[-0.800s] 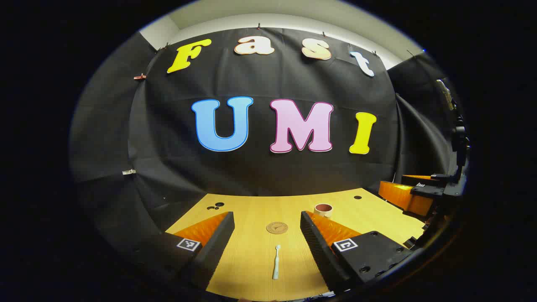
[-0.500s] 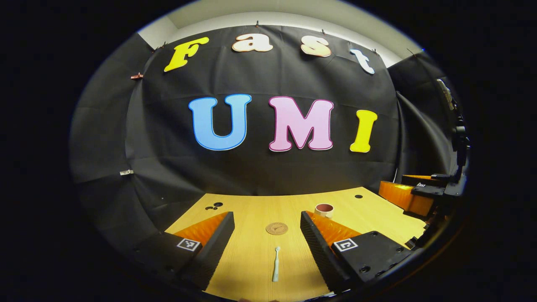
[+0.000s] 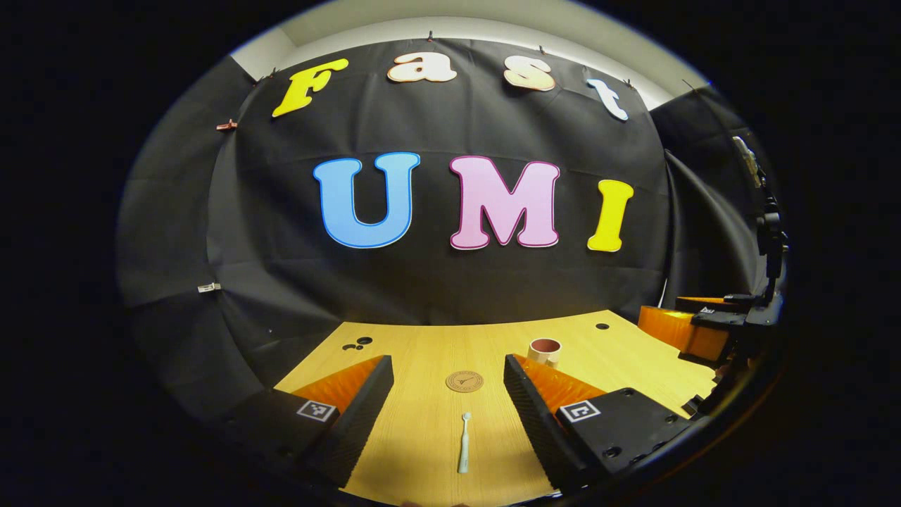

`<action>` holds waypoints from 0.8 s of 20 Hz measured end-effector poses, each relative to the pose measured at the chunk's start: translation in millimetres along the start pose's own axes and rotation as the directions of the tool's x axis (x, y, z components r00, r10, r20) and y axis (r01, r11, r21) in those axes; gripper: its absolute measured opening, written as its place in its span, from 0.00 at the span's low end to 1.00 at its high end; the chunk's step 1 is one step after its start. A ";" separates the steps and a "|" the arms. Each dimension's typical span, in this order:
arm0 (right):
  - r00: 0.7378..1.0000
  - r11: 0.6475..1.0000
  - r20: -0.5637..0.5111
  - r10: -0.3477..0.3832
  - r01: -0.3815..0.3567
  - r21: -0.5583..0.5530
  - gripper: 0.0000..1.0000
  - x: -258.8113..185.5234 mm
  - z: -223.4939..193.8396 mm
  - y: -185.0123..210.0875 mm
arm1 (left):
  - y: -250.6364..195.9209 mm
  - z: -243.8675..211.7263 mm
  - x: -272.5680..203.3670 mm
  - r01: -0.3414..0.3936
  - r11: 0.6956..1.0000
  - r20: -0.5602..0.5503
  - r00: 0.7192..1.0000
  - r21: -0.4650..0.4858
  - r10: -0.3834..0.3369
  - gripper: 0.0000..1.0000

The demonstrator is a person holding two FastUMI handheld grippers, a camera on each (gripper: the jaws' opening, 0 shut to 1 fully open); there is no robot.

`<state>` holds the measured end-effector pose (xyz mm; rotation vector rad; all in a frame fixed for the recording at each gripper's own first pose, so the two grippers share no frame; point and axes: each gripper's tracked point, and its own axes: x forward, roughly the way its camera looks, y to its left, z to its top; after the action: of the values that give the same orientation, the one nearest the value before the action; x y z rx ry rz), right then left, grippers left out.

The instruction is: Put the toothbrush and toothpaste on the desktop into the cup, then pick up the cup and place it on the coaster on the desktop.

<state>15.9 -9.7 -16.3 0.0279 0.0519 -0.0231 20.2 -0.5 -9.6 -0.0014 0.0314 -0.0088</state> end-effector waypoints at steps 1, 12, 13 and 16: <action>1.000 1.000 -0.002 0.000 0.000 -0.002 0.97 -0.9 -0.7 -0.2 | 0.1 -0.1 0.7 0.000 1.000 -0.001 1.000 -0.004 0.000 0.99; 0.997 1.000 -0.076 0.005 -0.005 0.000 0.97 7.5 -20.6 3.3 | -0.6 -7.7 7.7 0.006 1.000 -0.019 1.000 -0.015 -0.006 0.99; 0.996 1.000 -0.087 0.008 -0.008 0.002 0.97 9.5 -23.5 4.4 | 0.2 -9.1 7.9 0.005 1.000 -0.023 1.000 -0.015 -0.005 0.99; 0.994 1.000 -0.112 0.016 -0.015 0.007 0.97 16.5 -29.8 7.3 | 4.5 -11.6 10.4 -0.005 1.000 -0.031 0.999 -0.015 0.005 1.00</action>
<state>31.0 -1.9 -46.7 0.0360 0.1644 -0.0064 30.3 3.9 -21.5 -0.0161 0.0629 -0.0037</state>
